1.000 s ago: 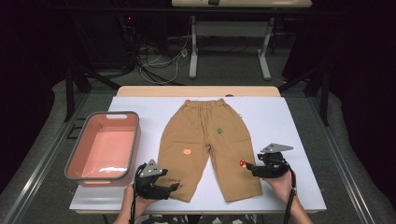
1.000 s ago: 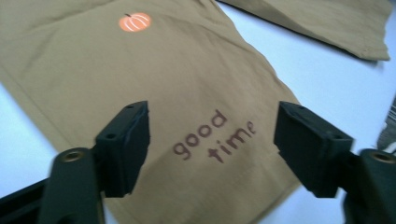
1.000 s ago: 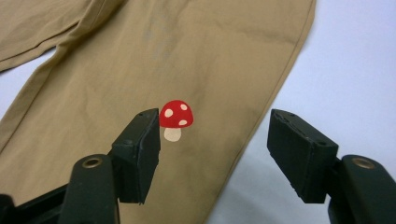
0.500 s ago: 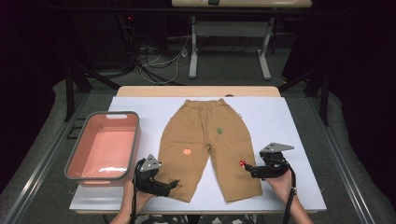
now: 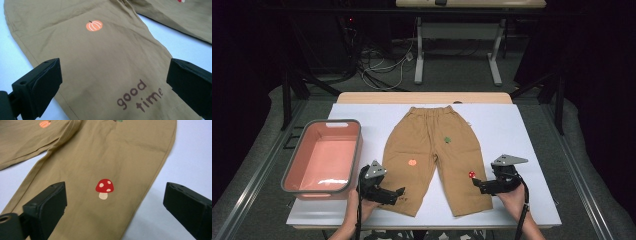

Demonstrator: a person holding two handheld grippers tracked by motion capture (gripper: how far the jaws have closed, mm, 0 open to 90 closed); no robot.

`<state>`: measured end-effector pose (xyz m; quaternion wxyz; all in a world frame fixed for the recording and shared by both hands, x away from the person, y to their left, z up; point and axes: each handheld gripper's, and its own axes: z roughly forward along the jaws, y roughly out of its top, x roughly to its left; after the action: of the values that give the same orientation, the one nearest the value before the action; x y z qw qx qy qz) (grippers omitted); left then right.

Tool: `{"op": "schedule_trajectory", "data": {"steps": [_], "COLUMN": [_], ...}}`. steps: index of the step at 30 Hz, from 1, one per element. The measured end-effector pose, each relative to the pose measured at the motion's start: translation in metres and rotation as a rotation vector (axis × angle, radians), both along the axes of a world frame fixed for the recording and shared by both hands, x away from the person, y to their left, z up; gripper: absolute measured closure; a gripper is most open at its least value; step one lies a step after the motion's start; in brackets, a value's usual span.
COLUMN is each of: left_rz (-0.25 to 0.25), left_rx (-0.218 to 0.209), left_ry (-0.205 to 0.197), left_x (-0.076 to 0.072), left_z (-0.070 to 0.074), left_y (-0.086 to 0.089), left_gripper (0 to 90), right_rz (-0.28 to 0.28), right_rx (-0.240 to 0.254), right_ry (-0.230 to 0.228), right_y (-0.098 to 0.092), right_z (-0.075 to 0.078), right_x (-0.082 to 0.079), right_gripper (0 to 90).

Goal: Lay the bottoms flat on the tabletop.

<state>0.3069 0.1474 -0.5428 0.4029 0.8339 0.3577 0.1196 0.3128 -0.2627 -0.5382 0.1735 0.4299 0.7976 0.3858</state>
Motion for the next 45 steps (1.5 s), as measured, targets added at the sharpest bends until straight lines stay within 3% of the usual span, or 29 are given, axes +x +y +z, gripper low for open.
{"op": "schedule_trajectory", "data": {"steps": [15,25,45], "left_rz": [0.054,0.083,0.145], "left_rx": [0.013,0.014,0.007], "left_ry": [-0.013,-0.001,0.037], "left_x": [0.02,0.039,0.07], "left_z": [0.004,0.003,0.001], "left_y": [-0.005,-0.011,-0.007], "left_gripper": [0.0,0.0,0.0], "right_rz": [0.025,0.043,0.053], "right_rx": [-0.012,-0.01,-0.005], "right_ry": [-0.032,-0.033,-0.018], "right_y": [0.003,0.003,0.004], "right_z": [0.0,-0.002,-0.004], "right_x": [-0.005,-0.001,0.002], "right_gripper": [0.0,0.2,0.0]}}
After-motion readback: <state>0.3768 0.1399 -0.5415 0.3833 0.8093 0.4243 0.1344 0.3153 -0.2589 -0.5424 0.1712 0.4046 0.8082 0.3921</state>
